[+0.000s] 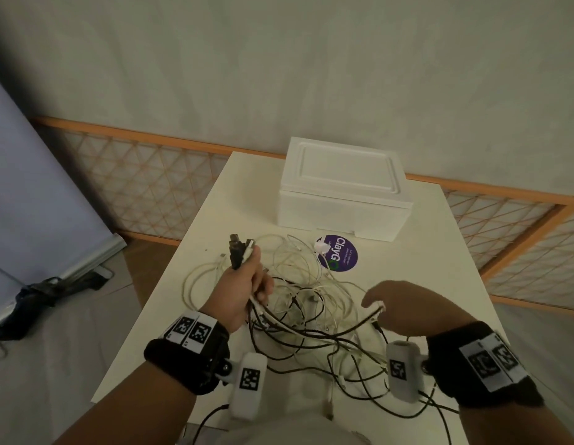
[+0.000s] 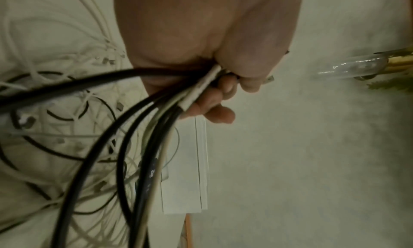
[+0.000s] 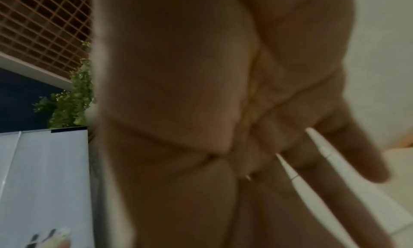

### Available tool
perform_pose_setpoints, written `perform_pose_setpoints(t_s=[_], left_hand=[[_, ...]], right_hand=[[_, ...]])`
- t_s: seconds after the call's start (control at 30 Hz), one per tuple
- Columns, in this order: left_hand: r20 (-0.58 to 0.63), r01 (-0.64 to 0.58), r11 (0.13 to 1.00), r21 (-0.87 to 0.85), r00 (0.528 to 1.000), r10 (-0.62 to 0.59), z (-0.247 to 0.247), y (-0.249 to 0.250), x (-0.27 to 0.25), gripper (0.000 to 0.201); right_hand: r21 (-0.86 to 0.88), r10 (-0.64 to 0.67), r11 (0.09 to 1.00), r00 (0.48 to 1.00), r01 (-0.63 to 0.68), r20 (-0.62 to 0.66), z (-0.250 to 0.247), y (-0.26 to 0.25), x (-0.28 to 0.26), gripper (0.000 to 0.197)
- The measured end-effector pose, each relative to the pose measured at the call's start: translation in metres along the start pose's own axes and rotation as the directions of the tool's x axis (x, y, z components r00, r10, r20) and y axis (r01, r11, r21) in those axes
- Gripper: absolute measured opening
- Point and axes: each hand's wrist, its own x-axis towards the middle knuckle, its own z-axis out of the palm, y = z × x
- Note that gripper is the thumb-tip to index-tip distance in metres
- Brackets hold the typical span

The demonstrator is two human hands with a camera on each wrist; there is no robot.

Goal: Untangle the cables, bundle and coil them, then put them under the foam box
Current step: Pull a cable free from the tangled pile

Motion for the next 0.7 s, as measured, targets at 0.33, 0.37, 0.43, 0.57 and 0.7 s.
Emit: perform_pose_setpoints(t_s=[0.33,0.37,0.43,0.57,0.7], left_hand=[[0.298,-0.258,0.891,0.374,0.943,0.148,0.031,-0.009,-0.027,0.049],[0.299,-0.262,0.887,0.379,0.942,0.151,0.029,-0.010,-0.029,0.052],[0.268,-0.262,0.887,0.380,0.949,0.166,0.025,-0.011,-0.031,0.055],[0.229,-0.278,0.890,0.362,0.952,0.204,0.023,-0.012,-0.035,0.049],[0.309,-0.351,0.872,0.341,0.918,0.249,0.044,-0.012,-0.040,0.043]], right_hand=[[-0.218,-0.079,0.974,0.996,0.068,-0.043,0.049,-0.113,0.006,0.061],[-0.230,-0.056,0.972,0.998,0.045,-0.041,0.052,-0.112,0.006,0.055],[-0.260,-0.040,0.965,0.995,0.016,-0.088,0.054,-0.105,0.004,0.043],[-0.242,-0.218,0.954,0.963,0.177,-0.158,0.049,-0.095,-0.009,0.057],[0.383,-0.411,0.799,0.886,0.463,-0.214,0.034,-0.104,-0.011,0.047]])
